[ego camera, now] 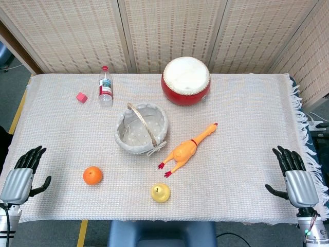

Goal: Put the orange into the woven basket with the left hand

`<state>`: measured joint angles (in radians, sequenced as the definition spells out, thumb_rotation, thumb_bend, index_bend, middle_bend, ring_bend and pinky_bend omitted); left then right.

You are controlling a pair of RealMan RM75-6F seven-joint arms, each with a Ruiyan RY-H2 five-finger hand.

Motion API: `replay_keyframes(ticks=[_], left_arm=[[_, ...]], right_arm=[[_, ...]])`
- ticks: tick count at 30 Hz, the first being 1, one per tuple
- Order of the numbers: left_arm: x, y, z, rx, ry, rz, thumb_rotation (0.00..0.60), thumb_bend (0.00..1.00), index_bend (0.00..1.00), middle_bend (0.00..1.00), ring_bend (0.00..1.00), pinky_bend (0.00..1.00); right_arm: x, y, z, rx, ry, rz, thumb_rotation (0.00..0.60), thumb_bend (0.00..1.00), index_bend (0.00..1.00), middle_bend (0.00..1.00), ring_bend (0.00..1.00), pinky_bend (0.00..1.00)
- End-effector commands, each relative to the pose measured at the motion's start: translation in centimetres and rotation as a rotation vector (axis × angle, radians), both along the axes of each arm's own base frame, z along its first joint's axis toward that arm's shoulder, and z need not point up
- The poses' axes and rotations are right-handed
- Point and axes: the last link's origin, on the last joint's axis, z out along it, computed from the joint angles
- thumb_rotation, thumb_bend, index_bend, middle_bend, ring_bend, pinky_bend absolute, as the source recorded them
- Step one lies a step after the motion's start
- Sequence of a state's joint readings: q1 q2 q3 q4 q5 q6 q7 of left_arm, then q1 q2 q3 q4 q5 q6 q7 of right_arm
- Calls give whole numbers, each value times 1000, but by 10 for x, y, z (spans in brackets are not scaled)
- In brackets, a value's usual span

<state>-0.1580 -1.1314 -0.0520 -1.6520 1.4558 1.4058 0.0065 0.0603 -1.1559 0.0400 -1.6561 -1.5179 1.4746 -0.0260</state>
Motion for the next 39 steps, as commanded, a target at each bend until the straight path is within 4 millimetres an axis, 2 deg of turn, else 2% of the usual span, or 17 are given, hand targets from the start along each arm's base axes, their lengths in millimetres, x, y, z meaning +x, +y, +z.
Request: replay_keyframes(ticks=[1, 8, 11, 18, 29, 39], left_arm=[[0, 0, 0, -4, 5, 0, 600, 373, 0, 0, 0, 98], [1, 0, -2, -31, 11, -11, 600, 372, 0, 0, 0, 99], [10, 2, -12, -164, 51, -50, 600, 363, 0, 0, 0, 99], [28, 5, -30, -318, 124, -84, 600, 349, 0, 0, 0, 97], [64, 33, -64, -414, 139, -153, 600, 345, 0, 0, 0, 97], [68, 50, -86, -488, 227, -144, 600, 347, 0, 0, 0, 98]], right_arm=[[0, -1, 0, 0, -1, 0, 600, 27, 0, 0, 0, 0], [1, 0, 0, 3, -6, 1, 600, 27, 0, 0, 0, 0], [2, -1, -2, 8, -11, 4, 600, 27, 0, 0, 0, 0], [2, -3, -3, 9, -24, -4, 600, 27, 0, 0, 0, 0], [3, -5, -3, 10, -49, -22, 600, 27, 0, 0, 0, 0], [2, -4, -1, 11, -66, -30, 600, 27, 0, 0, 0, 0]])
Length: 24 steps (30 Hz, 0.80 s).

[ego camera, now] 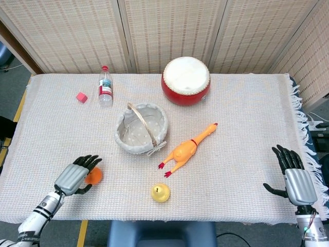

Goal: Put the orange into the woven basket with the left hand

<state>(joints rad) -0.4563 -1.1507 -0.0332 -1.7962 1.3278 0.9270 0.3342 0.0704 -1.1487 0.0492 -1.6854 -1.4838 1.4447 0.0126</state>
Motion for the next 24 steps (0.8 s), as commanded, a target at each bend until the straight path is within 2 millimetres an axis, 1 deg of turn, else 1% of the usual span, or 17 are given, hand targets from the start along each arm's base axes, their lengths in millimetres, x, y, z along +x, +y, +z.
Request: replay_keyframes(ticks=[1, 8, 14, 15, 17, 19, 20, 21, 22, 23, 24], left_arm=[[1, 5, -7, -14, 19, 0, 600, 347, 0, 0, 0, 98], [-7, 7, -22, -36, 65, 24, 600, 345, 0, 0, 0, 99], [-16, 8, -29, -34, 103, 38, 600, 347, 0, 0, 0, 101], [-17, 9, -29, -34, 106, 42, 600, 349, 0, 0, 0, 112], [-18, 9, -30, -30, 102, 49, 600, 368, 9, 0, 5, 164], [-17, 9, -30, -17, 92, 49, 600, 420, 85, 25, 67, 264], [-17, 9, -30, -6, 84, 45, 600, 467, 184, 90, 152, 354], [-16, 8, -31, 1, 78, 40, 600, 517, 307, 196, 260, 454], [-16, 8, -31, 10, 73, 35, 600, 565, 428, 325, 374, 555], [-15, 8, -31, 25, 66, 27, 600, 591, 499, 406, 442, 613], [-15, 7, -31, 35, 61, 22, 600, 623, 595, 517, 535, 694]], right_arm=[[0, 0, 1, -1, -5, -3, 600, 27, 0, 0, 0, 0], [0, -1, 3, -7, -14, -5, 600, 27, 0, 0, 0, 0], [-1, -1, 3, -8, -24, -8, 600, 27, 0, 0, 0, 0], [-1, 0, 3, -8, -24, -8, 600, 27, 0, 0, 0, 0], [0, 0, 3, -9, -24, -8, 600, 27, 0, 0, 0, 0], [0, 0, 3, -9, -24, -8, 600, 27, 0, 0, 0, 0], [0, 0, 3, -9, -24, -7, 600, 27, 0, 0, 0, 0], [0, 0, 3, -9, -24, -7, 600, 27, 0, 0, 0, 0], [0, 0, 3, -10, -24, -7, 600, 27, 0, 0, 0, 0], [0, 0, 3, -9, -24, -7, 600, 27, 0, 0, 0, 0], [0, 0, 3, -9, -24, -8, 600, 27, 0, 0, 0, 0]])
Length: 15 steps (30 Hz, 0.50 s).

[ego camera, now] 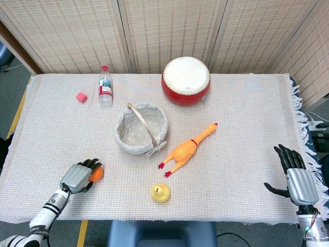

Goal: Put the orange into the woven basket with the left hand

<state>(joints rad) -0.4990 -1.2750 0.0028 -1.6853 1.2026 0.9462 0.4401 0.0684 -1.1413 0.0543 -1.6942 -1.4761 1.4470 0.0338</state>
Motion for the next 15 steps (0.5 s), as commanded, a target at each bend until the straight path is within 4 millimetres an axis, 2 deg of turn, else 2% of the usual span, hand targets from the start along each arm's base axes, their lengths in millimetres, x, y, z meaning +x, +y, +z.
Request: replay_keyframes(ticks=[1, 4, 9, 15], left_arm=[[1, -2, 0, 37, -21, -18, 600, 640, 655, 584, 592, 748], [2, 0, 7, 68, -33, -18, 600, 658, 742, 672, 665, 804], [7, 14, 37, 187, -68, -5, 600, 661, 751, 680, 670, 795], [38, 38, 75, 346, -298, 51, 600, 660, 744, 673, 669, 780]], right_arm=[[0, 0, 0, 0, 0, -1, 600, 27, 0, 0, 0, 0], [0, 0, 0, -1, 0, -1, 600, 27, 0, 0, 0, 0], [0, 1, 0, -1, -1, -1, 600, 27, 0, 0, 0, 0], [1, 0, -1, 2, 0, 2, 600, 27, 0, 0, 0, 0]])
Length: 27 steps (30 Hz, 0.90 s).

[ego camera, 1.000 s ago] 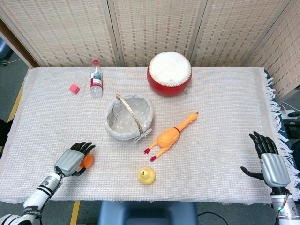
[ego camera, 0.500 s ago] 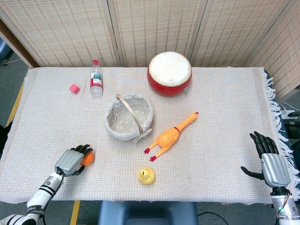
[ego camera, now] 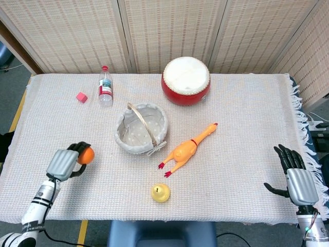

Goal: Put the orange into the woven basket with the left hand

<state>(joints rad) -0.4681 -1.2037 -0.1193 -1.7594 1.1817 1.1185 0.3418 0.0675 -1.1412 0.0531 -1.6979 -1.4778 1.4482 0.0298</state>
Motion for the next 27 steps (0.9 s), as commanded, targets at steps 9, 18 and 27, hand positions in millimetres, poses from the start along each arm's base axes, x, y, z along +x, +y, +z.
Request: replay_keyframes(ticks=[9, 18, 27], left_arm=[[79, 40, 7, 46, -170, -109, 600, 660, 738, 668, 669, 774], [123, 79, -27, 14, -125, -170, 600, 661, 737, 669, 669, 774], [149, 90, -52, -31, -92, -189, 600, 617, 595, 556, 565, 676]], right_arm=[[1, -1, -2, 9, -6, 2, 600, 27, 0, 0, 0, 0], [-2, -1, 0, 8, -17, -15, 600, 27, 0, 0, 0, 0], [-5, -2, 3, 7, -33, -30, 600, 27, 0, 0, 0, 0]])
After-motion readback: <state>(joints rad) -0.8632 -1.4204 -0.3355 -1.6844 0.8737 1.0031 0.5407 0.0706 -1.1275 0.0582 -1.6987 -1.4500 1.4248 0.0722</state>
